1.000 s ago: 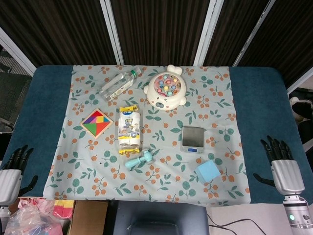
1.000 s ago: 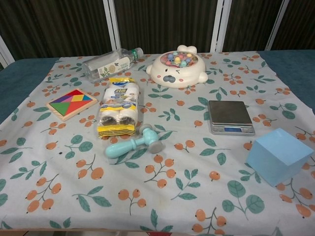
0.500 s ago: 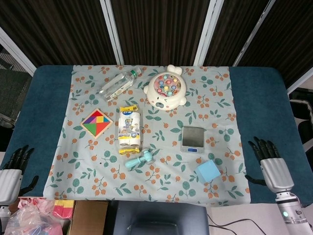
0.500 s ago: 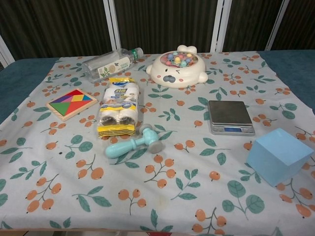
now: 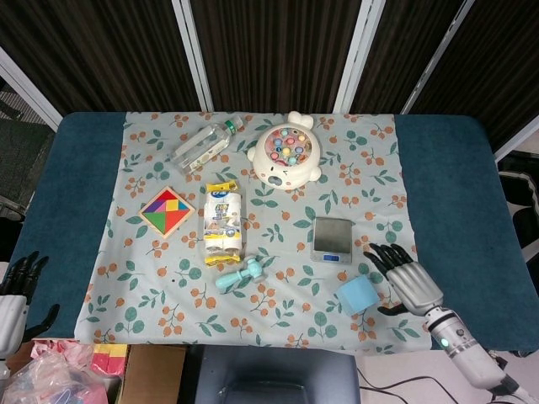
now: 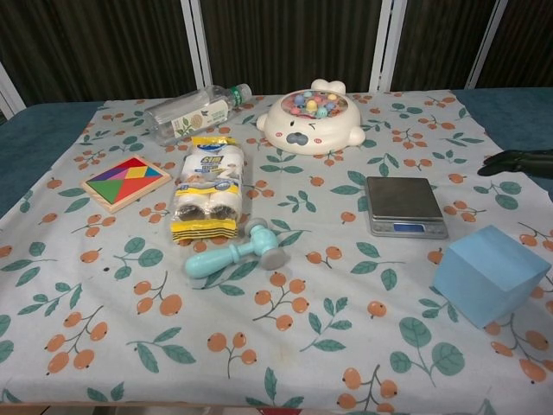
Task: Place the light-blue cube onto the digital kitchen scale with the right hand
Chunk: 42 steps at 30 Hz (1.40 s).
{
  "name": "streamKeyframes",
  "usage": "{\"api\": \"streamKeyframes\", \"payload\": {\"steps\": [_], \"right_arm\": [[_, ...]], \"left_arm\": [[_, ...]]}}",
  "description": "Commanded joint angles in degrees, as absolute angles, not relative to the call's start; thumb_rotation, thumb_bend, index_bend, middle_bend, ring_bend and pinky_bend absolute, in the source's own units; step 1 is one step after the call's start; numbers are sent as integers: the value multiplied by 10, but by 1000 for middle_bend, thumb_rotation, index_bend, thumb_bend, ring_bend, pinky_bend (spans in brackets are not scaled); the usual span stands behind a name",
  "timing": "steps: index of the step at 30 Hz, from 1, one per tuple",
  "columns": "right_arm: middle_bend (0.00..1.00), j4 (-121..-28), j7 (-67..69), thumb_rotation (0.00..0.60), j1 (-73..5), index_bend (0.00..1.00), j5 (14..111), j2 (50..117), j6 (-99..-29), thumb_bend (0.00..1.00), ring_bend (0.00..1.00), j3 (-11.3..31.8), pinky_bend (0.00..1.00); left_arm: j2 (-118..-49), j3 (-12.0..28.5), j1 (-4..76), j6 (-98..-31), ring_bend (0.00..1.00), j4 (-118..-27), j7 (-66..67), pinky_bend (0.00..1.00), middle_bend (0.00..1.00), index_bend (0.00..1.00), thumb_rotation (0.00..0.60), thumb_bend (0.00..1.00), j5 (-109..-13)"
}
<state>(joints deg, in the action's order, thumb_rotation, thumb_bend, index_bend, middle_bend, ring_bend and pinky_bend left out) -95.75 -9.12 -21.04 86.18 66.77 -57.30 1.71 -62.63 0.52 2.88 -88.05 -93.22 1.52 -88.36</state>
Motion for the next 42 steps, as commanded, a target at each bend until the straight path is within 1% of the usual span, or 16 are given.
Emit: {"api": "streamKeyframes", "payload": {"steps": [1, 5, 8, 13, 16, 17, 18, 20, 21, 22, 24, 26, 29, 36, 39, 42], "right_arm": [[82, -947, -88, 600, -235, 7, 847, 686, -538, 123, 26, 23, 74], [87, -941, -72, 600, -263, 8, 839, 697, -494, 123, 27, 21, 74], [94, -935, -64, 600, -278, 33, 838, 705, -474, 123, 33, 18, 81], [173, -919, -64, 600, -290, 135, 834, 724, -465, 123, 102, 15, 176], [289, -904, -52, 600, -289, 265, 839, 743, -482, 123, 249, 15, 304], [337, -899, -47, 600, -288, 349, 842, 748, -489, 123, 321, 15, 368], [368, -894, -43, 600, -286, 405, 845, 752, -497, 123, 366, 15, 410], [497, -881, -35, 600, -282, 560, 853, 763, -518, 124, 512, 16, 548], [543, -875, -34, 600, -280, 607, 856, 768, -527, 124, 559, 16, 591], [617, -870, -33, 600, -277, 687, 859, 772, -536, 124, 633, 16, 658], [698, -860, -34, 600, -272, 787, 863, 780, -554, 127, 710, 16, 724], [744, -854, -41, 600, -268, 846, 864, 783, -569, 135, 753, 16, 758], [768, -852, -49, 600, -260, 884, 864, 784, -596, 151, 775, 21, 773], [770, -830, -47, 600, -242, 886, 856, 796, -683, 152, 777, 61, 774], [770, -806, -38, 600, -252, 885, 840, 807, -682, 152, 776, 80, 774], [770, -782, -22, 600, -268, 880, 823, 815, -659, 152, 771, 94, 774]], "left_arm": [[-626, 6, 27, -884, 0, -931, 11, 338, 0, 64, 600, 332, -885], [-624, 6, 26, -886, 0, -930, 7, 338, 0, 65, 600, 332, -886], [-623, 6, 25, -886, 0, -927, 0, 338, 0, 65, 600, 333, -886], [-622, 7, 23, -889, 0, -926, -6, 338, 0, 65, 600, 333, -887], [-622, 7, 23, -890, 0, -925, -8, 338, 0, 65, 600, 332, -887], [-622, 8, 24, -889, 0, -925, -8, 338, 0, 65, 600, 332, -887], [-622, 8, 24, -888, 0, -925, -9, 338, 0, 65, 600, 332, -887], [-621, 8, 24, -887, 0, -926, -9, 338, 0, 65, 600, 332, -887], [-621, 8, 24, -887, 0, -925, -10, 338, 0, 65, 600, 333, -887], [-621, 8, 24, -887, 0, -925, -10, 338, 0, 65, 600, 333, -887], [-622, 8, 24, -887, 0, -925, -10, 338, 0, 65, 600, 333, -887], [-622, 8, 24, -887, 0, -925, -9, 338, 0, 65, 600, 332, -888], [-622, 7, 24, -887, 0, -925, -9, 338, 0, 65, 600, 333, -889], [-622, 6, 25, -884, 0, -927, -3, 338, 0, 64, 600, 332, -892], [-623, 6, 26, -882, 0, -927, -1, 338, 0, 65, 600, 333, -893], [-624, 6, 27, -881, 0, -928, 2, 338, 0, 65, 600, 333, -892]]}}
